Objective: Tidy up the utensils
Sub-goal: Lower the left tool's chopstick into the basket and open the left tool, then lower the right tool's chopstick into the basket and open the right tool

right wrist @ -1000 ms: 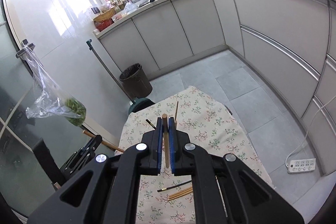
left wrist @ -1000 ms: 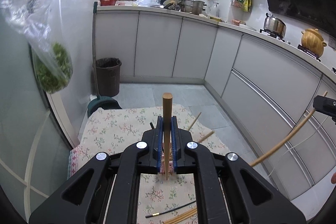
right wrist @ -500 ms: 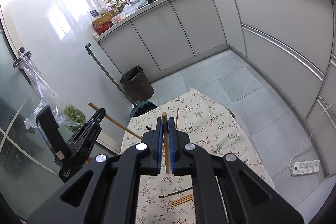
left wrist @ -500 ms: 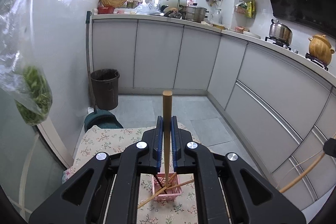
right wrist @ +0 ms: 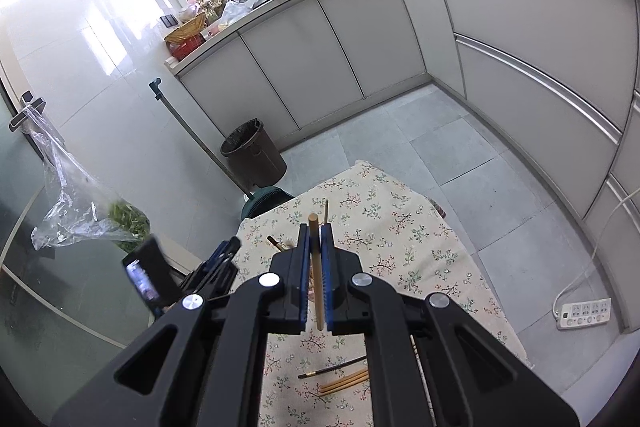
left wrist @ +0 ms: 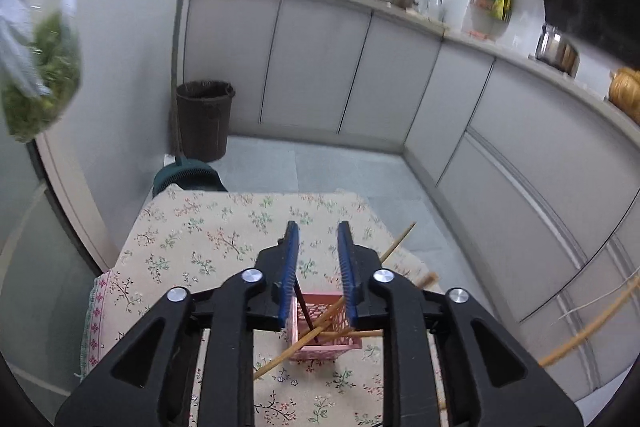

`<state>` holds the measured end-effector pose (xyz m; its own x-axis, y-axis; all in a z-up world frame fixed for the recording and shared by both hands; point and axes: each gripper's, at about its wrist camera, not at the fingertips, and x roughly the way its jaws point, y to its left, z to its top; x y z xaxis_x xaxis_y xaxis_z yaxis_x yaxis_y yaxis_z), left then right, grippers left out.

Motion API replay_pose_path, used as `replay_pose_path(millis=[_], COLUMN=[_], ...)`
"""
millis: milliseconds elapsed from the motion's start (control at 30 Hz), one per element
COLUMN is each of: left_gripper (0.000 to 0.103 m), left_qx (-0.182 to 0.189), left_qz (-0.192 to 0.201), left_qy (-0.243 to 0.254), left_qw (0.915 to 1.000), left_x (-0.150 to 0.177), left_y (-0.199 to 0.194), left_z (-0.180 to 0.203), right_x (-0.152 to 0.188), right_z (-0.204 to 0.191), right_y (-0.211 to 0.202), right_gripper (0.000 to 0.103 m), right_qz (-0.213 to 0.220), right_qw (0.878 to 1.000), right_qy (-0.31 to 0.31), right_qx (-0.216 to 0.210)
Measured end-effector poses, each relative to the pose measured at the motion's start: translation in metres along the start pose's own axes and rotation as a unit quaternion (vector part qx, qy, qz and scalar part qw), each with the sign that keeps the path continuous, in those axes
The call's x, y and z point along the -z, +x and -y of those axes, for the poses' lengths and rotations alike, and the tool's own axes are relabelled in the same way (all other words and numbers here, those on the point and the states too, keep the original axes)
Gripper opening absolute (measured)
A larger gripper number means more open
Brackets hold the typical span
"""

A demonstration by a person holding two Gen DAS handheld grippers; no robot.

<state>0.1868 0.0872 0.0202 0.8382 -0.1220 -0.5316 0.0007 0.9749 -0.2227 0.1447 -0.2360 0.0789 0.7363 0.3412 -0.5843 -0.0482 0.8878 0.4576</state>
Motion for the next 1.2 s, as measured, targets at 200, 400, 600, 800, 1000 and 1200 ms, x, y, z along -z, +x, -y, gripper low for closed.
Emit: replay_pose_path(millis=[200, 400, 600, 800, 1000, 1200], left_gripper=[0.031, 0.031, 0.031, 0.032, 0.034, 0.035], left_qx=[-0.003, -0.016, -0.018, -0.018, -0.029, -0.045], left_qz=[0.021, 0.019, 0.026, 0.012, -0.005, 0.009], left_qy=[-0.052, -0.087, -0.099, -0.100, -0.089, -0.063], left_qw=[0.9984, 0.9959, 0.9945, 0.9948, 0.9956, 0.9970], left_x=[0.011, 0.015, 0.015, 0.019, 0.024, 0.024], left_y=[-0.050, -0.068, -0.073, -0.066, -0.057, -0.069], left_z=[-0.026, -0.051, -0.064, -0.071, -0.071, -0.061], right_x=[-0.007, -0.018, -0.030, -0.030, -0.004, 0.019], right_z=[-0.010, -0.024, -0.047, -0.068, -0.072, -0.066], right_y=[0.011, 0.020, 0.039, 0.082, 0.144, 0.152], right_gripper=[0.006, 0.006, 0.006, 0.006, 0.009, 0.014], right_qz=[0.001, 0.007, 0.023, 0.032, -0.005, -0.017], right_qw=[1.000, 1.000, 1.000, 0.999, 0.997, 0.995], right_qy=[0.007, 0.011, -0.003, -0.026, -0.049, -0.073], right_qx=[-0.009, -0.016, -0.001, 0.027, 0.053, 0.064])
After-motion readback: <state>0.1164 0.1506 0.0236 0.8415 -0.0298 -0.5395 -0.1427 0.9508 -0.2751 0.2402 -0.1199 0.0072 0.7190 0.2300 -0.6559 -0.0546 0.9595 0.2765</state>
